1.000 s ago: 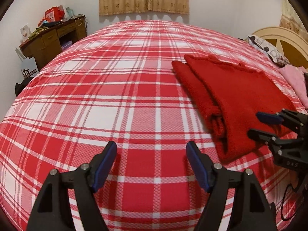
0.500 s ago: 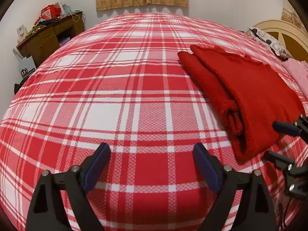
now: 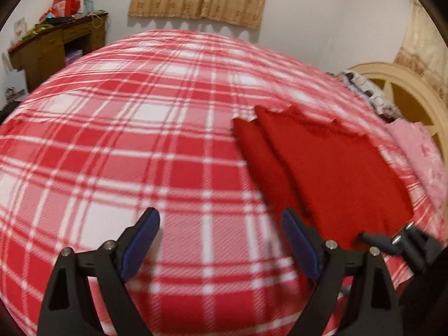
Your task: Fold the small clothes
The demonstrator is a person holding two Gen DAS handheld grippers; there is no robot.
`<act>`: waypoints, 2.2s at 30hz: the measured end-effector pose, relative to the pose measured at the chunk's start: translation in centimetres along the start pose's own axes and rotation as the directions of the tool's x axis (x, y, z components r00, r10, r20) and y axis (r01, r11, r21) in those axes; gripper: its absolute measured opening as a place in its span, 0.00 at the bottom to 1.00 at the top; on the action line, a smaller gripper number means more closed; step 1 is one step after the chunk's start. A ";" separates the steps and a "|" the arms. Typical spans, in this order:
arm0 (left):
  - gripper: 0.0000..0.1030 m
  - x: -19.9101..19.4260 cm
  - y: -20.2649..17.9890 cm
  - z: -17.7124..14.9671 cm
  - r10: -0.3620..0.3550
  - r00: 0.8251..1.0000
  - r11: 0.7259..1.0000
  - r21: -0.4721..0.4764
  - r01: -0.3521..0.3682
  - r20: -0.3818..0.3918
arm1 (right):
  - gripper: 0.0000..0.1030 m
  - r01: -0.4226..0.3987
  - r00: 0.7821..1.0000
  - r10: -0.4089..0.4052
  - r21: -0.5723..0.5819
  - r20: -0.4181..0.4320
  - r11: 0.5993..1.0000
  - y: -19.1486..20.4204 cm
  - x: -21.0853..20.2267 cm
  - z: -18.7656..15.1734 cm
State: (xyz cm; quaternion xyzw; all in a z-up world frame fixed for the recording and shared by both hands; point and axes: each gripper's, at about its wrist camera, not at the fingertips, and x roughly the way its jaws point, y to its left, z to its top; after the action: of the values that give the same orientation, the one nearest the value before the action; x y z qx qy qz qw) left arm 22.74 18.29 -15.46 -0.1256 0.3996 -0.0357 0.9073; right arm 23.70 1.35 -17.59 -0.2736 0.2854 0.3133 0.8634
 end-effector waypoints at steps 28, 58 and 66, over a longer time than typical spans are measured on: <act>0.88 6.8 -1.5 4.7 -0.247 0.967 0.964 -0.111 0.240 -0.058 | 0.55 -0.014 0.999 0.014 -0.015 -0.051 1.000 0.2 2.0 1.0; 0.16 6.2 -2.6 7.1 -0.392 0.920 0.892 -0.250 0.377 -0.012 | 0.07 -0.056 0.997 0.050 0.108 0.057 0.993 -5.3 -1.8 0.5; 0.16 5.4 -6.9 8.8 -0.434 0.901 0.876 -0.219 0.429 0.028 | 0.07 -0.027 0.996 0.009 0.188 0.093 0.982 -8.6 -3.8 -0.4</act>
State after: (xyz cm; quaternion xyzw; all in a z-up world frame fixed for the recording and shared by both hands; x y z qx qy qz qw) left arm 33.12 12.46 -11.81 -0.3104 0.3730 -0.1939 0.8526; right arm 27.18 -6.01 -12.81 -0.1730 0.2765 0.3048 0.8948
